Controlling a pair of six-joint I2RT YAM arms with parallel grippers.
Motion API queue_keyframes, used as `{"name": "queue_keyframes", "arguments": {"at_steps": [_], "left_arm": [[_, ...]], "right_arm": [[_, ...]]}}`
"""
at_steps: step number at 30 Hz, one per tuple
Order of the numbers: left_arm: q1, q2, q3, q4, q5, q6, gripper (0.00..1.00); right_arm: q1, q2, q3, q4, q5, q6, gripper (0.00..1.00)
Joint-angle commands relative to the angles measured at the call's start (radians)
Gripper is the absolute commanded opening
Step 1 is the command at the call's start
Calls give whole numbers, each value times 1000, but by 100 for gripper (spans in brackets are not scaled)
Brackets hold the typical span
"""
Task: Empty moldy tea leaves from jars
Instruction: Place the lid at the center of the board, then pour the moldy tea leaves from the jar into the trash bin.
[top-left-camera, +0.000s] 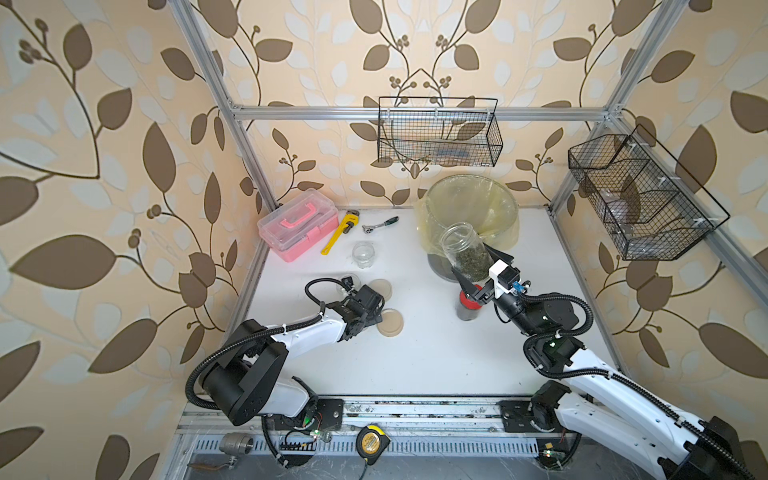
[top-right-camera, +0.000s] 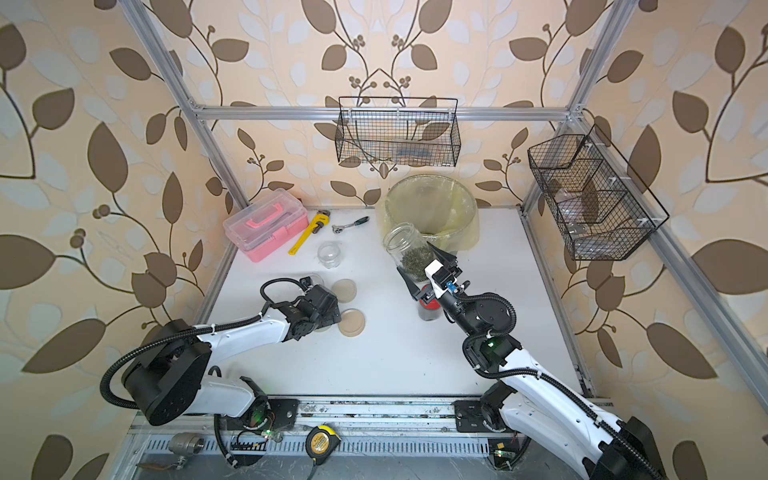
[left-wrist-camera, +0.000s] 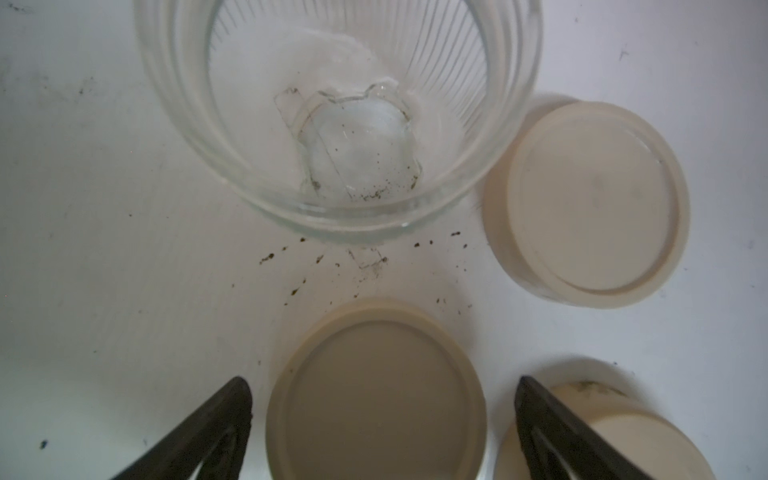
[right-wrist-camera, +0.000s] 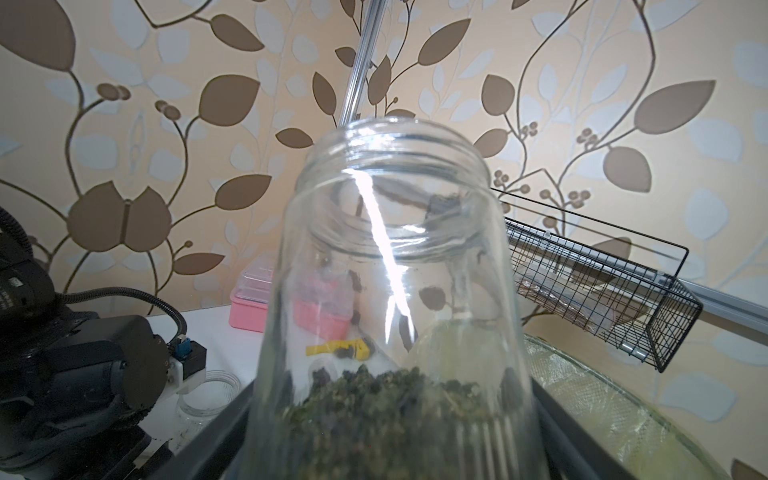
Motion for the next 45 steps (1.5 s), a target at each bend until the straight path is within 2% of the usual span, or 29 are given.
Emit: {"name": "queue_keyframes", "arguments": {"at_steps": [1, 4, 7, 9, 11, 14, 17, 22, 28, 35, 40, 45], "left_arm": [[3, -91, 16, -30, -44, 28, 99], [3, -220, 59, -66, -56, 73, 99], [3, -367, 112, -37, -25, 169, 99], [2, -440, 149, 11, 32, 256, 99], [3, -482, 201, 75, 137, 372, 99], [3, -457, 330, 114, 313, 534, 99], [3, -366, 498, 62, 486, 733, 99], [4, -242, 641, 1, 523, 1005, 99], [5, -204, 601, 151, 624, 1179, 99], [5, -205, 478, 279, 671, 1349, 99], [5, -217, 393, 337, 690, 1413, 99], [5, -223, 333, 383, 722, 1414, 99]], "right_arm": [[-3, -12, 50, 73, 2, 16, 32], [-29, -4, 78, 19, -14, 58, 32], [-83, 25, 124, -49, -53, 144, 31], [-115, 59, 177, -123, -78, 194, 30], [-130, 92, 227, -182, -99, 225, 30], [-136, 131, 286, -241, -122, 249, 30], [-143, 173, 364, -336, -121, 280, 28], [-173, 226, 470, -473, -126, 359, 21], [-195, 290, 619, -695, -94, 395, 21], [-293, 388, 818, -957, -137, 542, 24], [-355, 429, 898, -1057, -204, 584, 27], [-372, 512, 1020, -1207, -208, 583, 28]]}}
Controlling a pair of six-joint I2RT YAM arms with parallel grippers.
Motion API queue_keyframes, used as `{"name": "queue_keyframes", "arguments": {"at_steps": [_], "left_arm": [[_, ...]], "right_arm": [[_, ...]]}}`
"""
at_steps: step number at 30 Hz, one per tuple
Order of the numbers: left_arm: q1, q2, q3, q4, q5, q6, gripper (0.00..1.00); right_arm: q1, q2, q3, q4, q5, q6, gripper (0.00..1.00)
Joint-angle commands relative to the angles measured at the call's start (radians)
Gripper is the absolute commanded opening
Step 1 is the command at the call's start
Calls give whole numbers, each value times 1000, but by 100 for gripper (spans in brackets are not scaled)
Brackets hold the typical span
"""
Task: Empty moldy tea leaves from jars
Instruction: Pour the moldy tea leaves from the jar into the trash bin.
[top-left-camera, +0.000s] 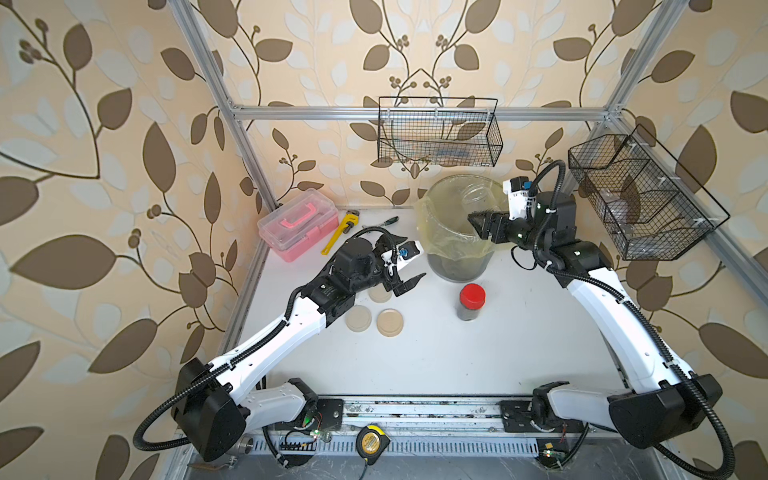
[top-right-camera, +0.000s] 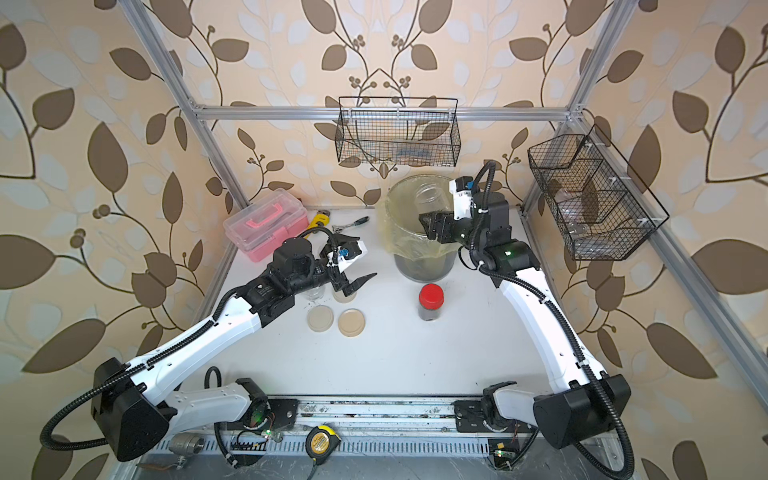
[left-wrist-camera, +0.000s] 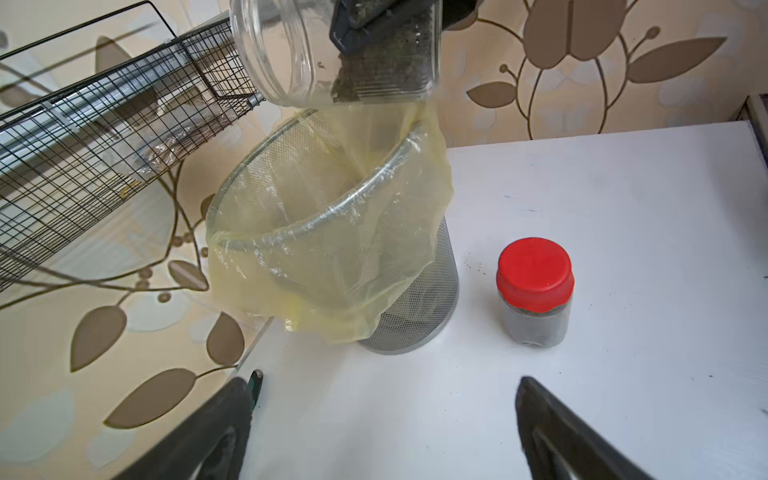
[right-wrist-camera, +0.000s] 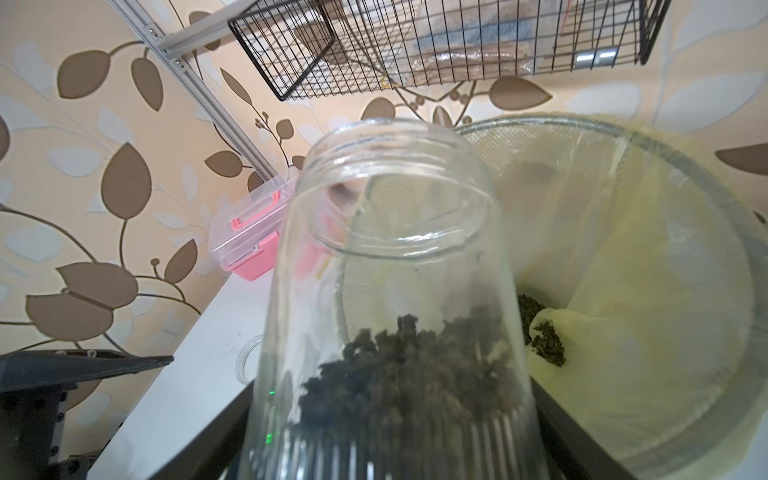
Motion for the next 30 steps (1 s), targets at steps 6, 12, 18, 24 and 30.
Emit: {"name": "queue_keyframes", "arguments": {"at_steps": [6, 12, 18, 24, 30], "left_arm": [[4, -61, -62, 92, 74, 37, 99], [5, -100, -106, 97, 104, 36, 99], [3, -93, -102, 142, 143, -87, 99], [-11, -105, -115, 160, 109, -82, 99], [-35, -111, -106, 129, 18, -55, 99]], "right_arm": [[-10, 148, 277, -231, -44, 2, 27], [-10, 245, 414, -353, -38, 0, 27], [-10, 346, 570, -475, -8, 20, 27], [-6, 373, 555, -396, 30, 157, 21], [19, 397, 539, -373, 83, 347, 26]]}}
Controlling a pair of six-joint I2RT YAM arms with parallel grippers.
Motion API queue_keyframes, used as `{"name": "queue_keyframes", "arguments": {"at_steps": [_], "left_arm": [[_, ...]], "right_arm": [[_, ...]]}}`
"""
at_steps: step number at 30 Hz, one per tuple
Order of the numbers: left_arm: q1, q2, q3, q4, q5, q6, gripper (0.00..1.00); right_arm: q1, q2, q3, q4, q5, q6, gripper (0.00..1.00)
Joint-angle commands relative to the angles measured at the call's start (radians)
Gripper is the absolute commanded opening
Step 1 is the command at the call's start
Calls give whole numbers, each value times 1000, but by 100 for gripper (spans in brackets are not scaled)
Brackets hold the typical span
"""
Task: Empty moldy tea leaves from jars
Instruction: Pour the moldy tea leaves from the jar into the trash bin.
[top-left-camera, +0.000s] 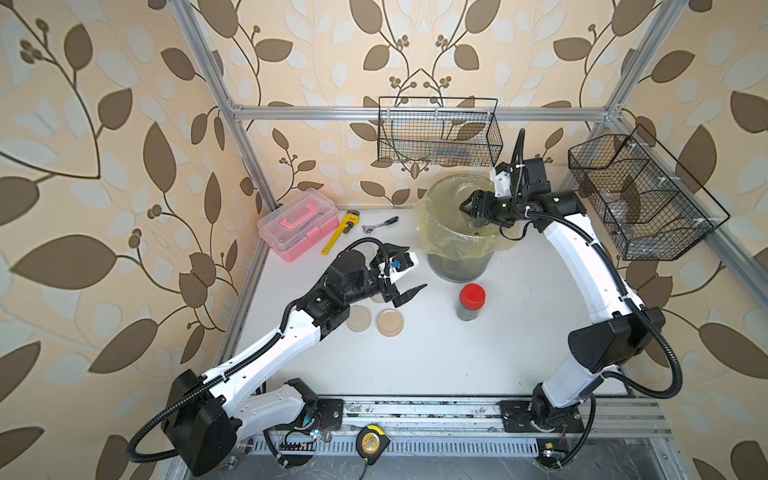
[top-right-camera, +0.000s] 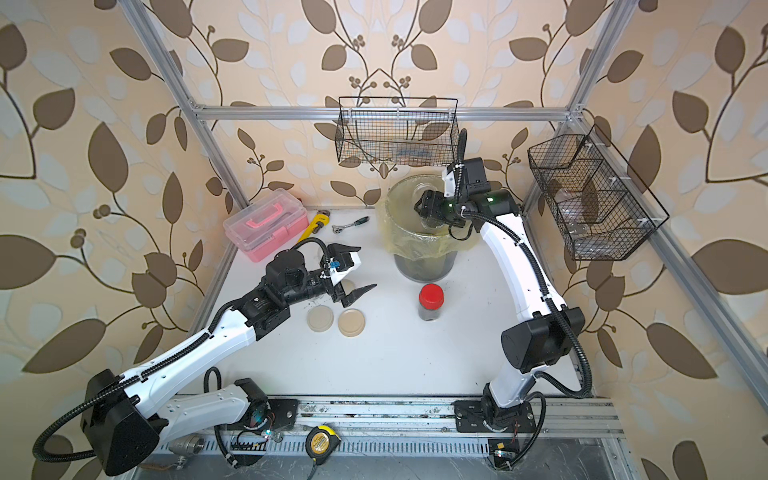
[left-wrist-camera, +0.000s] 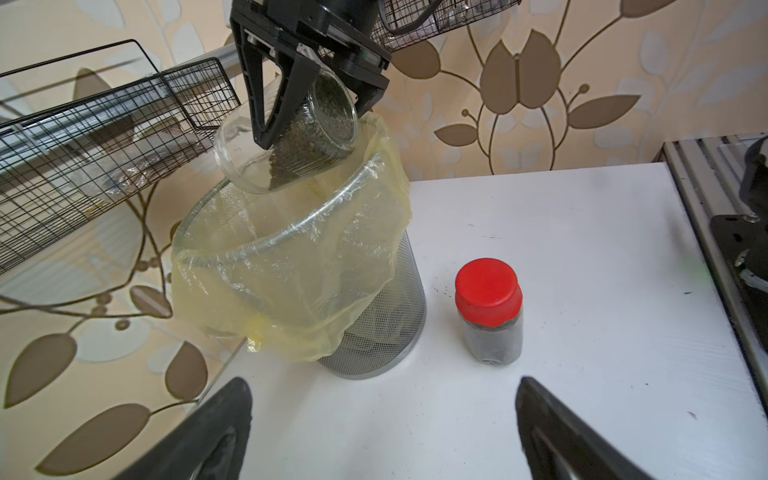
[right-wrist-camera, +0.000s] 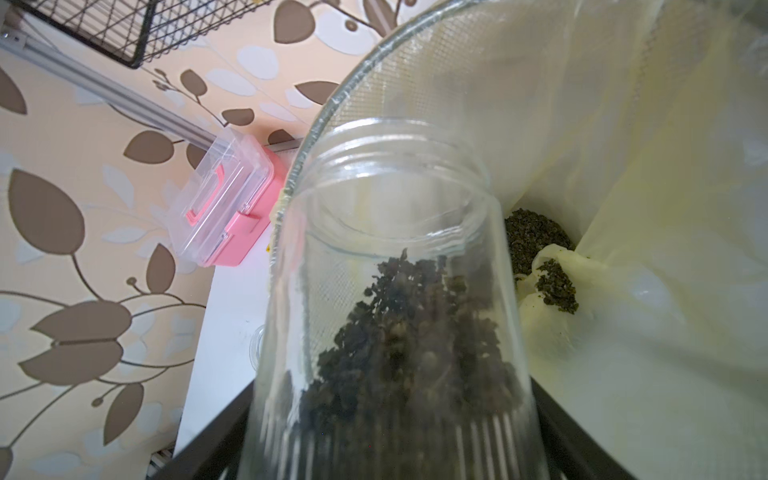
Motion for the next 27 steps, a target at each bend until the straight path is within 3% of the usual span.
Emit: {"name": "queue_keyframes", "arguments": {"at_steps": [1, 8, 19, 22, 27], "left_arm": [[-22, -33, 10, 20, -67, 19, 99], [-58, -47, 9, -1, -144, 60, 99], [-61, -48, 6, 4, -159, 60, 99], [-61, -47, 6, 4, -159, 60, 99], [-61, -45, 6, 4, -157, 60, 99]], "right_arm": [[14, -8, -5, 99, 31, 163, 27], [-4, -39, -100, 210, 3, 372, 28], [-13, -61, -84, 219, 25, 476, 28], [-11, -52, -39, 195, 36, 402, 25], [32, 29, 206, -65, 193, 74, 25]]}}
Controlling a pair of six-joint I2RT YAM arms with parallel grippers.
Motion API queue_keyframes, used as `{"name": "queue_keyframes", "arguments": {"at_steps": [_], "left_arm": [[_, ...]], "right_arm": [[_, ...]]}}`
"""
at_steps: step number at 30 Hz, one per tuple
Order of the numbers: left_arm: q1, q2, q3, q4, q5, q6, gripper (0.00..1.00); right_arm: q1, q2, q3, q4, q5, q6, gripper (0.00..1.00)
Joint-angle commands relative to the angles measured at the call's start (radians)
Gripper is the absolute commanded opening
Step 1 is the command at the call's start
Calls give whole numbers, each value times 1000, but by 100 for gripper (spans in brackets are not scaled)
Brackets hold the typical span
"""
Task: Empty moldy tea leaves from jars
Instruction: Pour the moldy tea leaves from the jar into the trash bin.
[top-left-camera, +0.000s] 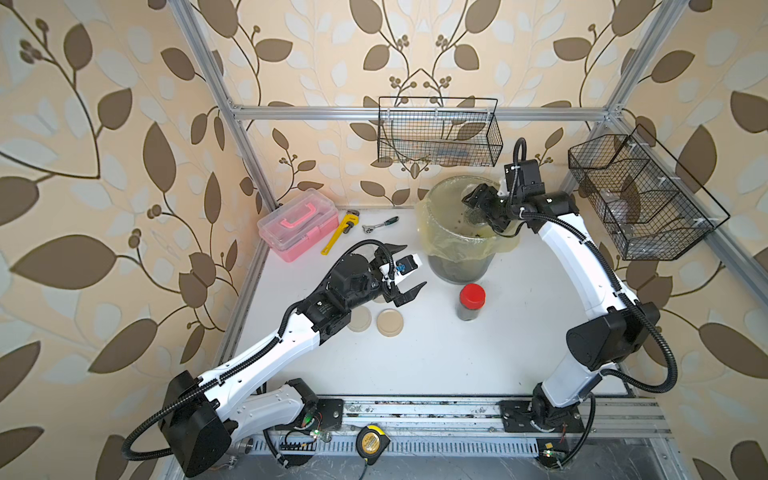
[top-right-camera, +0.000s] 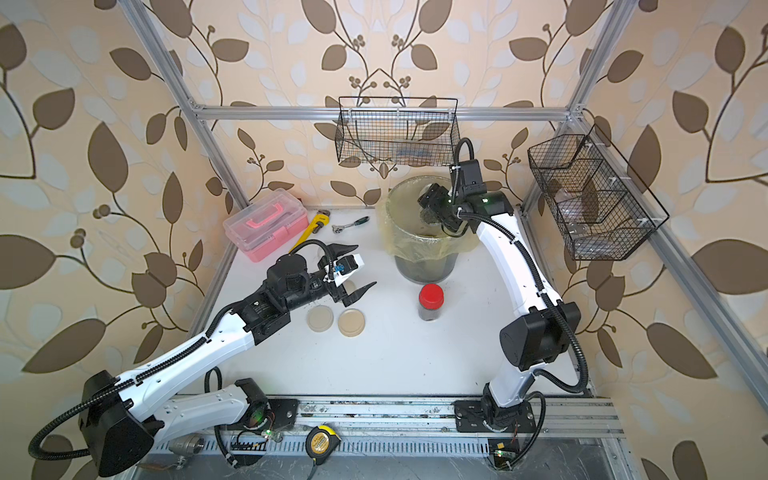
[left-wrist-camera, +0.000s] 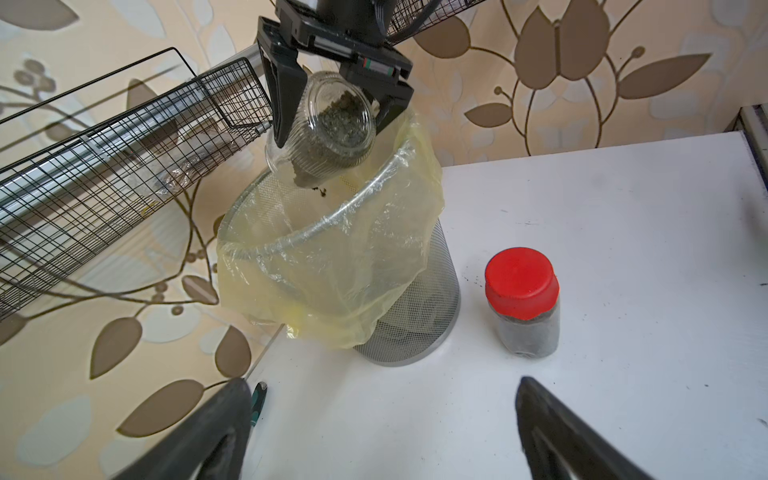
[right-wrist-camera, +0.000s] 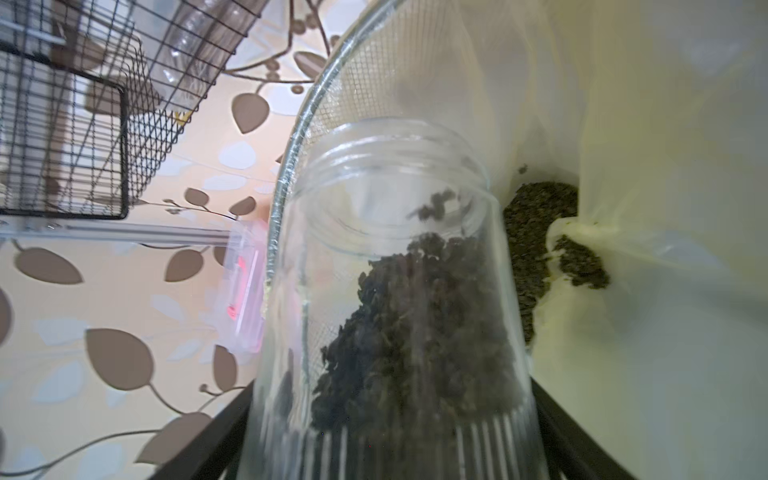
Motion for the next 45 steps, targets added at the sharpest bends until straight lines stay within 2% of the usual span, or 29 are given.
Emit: {"name": "queue_keyframes", "arguments": {"at_steps": [1, 4, 9, 20, 24, 29, 31, 34, 35, 38, 42, 45], "left_arm": [[-10, -22, 6, 18, -7, 8, 99], [-10, -15, 6, 20, -1, 2, 99], [-10, -8, -2, 29, 4, 8, 99], [-10, 2, -9, 35, 9, 24, 99], [-10, 0, -14, 36, 5, 32, 99], [-19, -12, -22, 36, 6, 51, 99], [-18, -25, -49, 91, 24, 46, 99], [0, -30, -57, 150, 38, 38, 99], [4, -24, -39, 150, 38, 44, 99], [4, 16, 47, 120, 49, 86, 99], [4, 135, 214, 63, 74, 178, 99], [4, 229, 294, 81, 139, 232, 99]], "right_arm": [[27, 24, 195, -112, 92, -269, 24], [27, 97, 337, -267, 71, -396, 23], [20, 195, 453, -429, 13, -466, 19], [23, 190, 491, -459, 83, -472, 19], [68, 180, 496, -484, 263, -512, 18], [58, 179, 484, -471, 203, -508, 18], [44, 164, 462, -429, 156, -500, 17], [-31, 81, 294, -245, -114, -435, 16], [-45, 45, 229, -171, -135, -406, 14], [-45, -8, 157, -97, -54, -410, 14], [-78, -55, 79, -47, -180, -410, 15], [-82, -107, 2, -23, -160, -424, 15]]}}
